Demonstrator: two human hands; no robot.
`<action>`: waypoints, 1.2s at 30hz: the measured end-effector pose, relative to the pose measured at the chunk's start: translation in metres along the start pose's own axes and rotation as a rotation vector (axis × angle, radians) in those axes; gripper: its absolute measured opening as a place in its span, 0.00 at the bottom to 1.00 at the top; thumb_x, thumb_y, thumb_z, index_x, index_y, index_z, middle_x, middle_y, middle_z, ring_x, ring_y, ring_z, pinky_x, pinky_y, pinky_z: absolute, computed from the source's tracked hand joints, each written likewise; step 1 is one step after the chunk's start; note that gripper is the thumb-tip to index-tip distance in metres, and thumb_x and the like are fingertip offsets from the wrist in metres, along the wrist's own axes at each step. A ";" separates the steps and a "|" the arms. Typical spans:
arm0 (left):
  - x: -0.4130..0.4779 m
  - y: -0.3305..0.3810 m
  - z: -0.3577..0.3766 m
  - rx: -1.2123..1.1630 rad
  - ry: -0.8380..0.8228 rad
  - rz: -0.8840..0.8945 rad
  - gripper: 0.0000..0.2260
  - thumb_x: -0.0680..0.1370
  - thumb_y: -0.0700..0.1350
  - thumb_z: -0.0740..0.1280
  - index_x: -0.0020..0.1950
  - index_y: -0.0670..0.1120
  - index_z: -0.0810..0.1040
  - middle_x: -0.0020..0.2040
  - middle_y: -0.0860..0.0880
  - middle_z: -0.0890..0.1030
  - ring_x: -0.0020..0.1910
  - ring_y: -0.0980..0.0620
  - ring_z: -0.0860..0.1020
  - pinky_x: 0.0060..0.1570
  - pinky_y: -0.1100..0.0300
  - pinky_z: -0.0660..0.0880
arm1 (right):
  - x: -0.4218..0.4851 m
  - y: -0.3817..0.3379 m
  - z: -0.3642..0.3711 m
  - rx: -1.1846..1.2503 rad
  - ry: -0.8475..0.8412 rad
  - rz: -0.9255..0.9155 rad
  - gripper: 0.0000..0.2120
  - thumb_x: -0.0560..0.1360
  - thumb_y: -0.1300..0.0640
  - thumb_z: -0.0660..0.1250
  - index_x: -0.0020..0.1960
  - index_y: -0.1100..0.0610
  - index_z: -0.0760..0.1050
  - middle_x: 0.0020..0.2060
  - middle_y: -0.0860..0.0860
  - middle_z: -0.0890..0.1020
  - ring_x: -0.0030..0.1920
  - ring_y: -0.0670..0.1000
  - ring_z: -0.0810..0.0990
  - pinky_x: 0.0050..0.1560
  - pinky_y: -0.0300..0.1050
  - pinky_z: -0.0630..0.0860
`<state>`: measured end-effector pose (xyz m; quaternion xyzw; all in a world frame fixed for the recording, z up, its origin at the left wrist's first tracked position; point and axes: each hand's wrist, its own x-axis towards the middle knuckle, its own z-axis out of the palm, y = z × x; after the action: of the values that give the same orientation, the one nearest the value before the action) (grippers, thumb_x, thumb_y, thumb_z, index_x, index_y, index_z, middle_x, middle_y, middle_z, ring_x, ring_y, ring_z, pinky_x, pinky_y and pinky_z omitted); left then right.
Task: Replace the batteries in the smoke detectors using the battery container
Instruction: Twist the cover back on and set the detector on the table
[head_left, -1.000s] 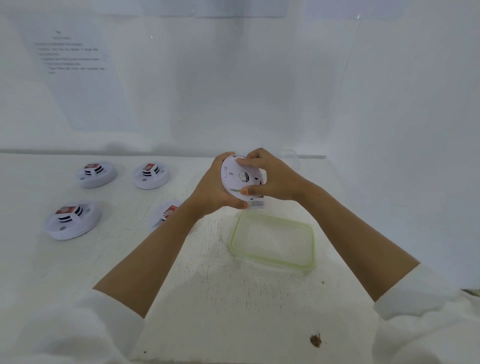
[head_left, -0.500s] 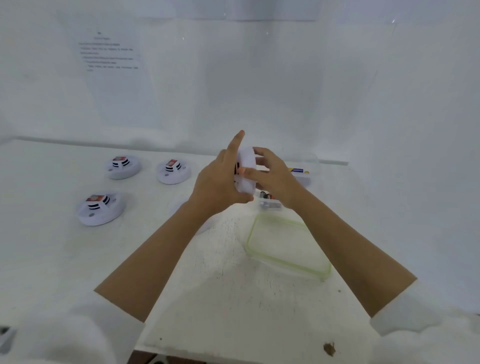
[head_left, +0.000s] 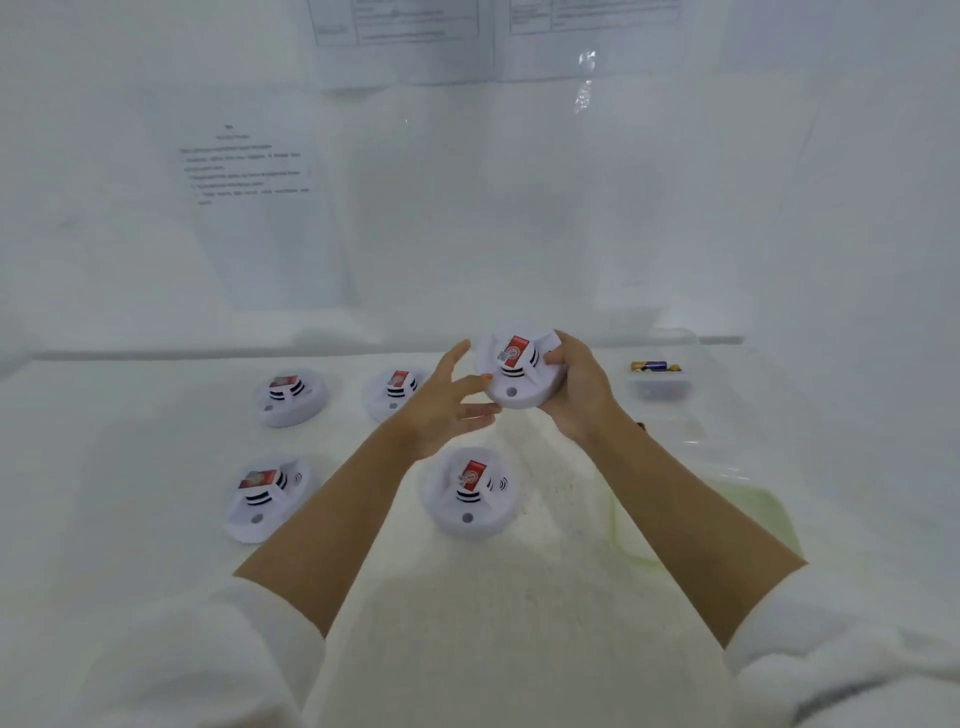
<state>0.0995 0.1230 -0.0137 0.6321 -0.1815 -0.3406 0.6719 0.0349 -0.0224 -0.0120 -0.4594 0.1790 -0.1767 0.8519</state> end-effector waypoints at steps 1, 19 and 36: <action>0.006 -0.001 -0.004 -0.016 -0.016 0.009 0.29 0.78 0.38 0.63 0.74 0.57 0.56 0.57 0.45 0.77 0.47 0.46 0.80 0.49 0.56 0.79 | 0.004 0.005 0.002 -0.015 0.025 0.002 0.22 0.64 0.62 0.60 0.58 0.56 0.67 0.58 0.60 0.75 0.55 0.60 0.76 0.47 0.52 0.77; 0.066 -0.040 -0.031 0.072 -0.124 -0.013 0.33 0.76 0.31 0.64 0.74 0.56 0.58 0.60 0.38 0.75 0.51 0.45 0.79 0.50 0.53 0.79 | 0.021 0.051 -0.008 -0.489 0.022 -0.222 0.27 0.68 0.72 0.69 0.55 0.45 0.68 0.50 0.45 0.76 0.53 0.51 0.76 0.50 0.52 0.77; 0.074 -0.051 -0.028 0.178 -0.076 0.081 0.31 0.76 0.34 0.65 0.74 0.55 0.58 0.62 0.40 0.74 0.50 0.50 0.78 0.47 0.60 0.79 | 0.039 0.067 -0.026 -0.563 0.050 -0.225 0.36 0.71 0.71 0.67 0.73 0.55 0.56 0.57 0.45 0.71 0.51 0.40 0.75 0.39 0.42 0.80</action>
<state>0.1585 0.0939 -0.0811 0.6681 -0.2615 -0.3194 0.6191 0.0658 -0.0246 -0.0874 -0.6899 0.1898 -0.2244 0.6615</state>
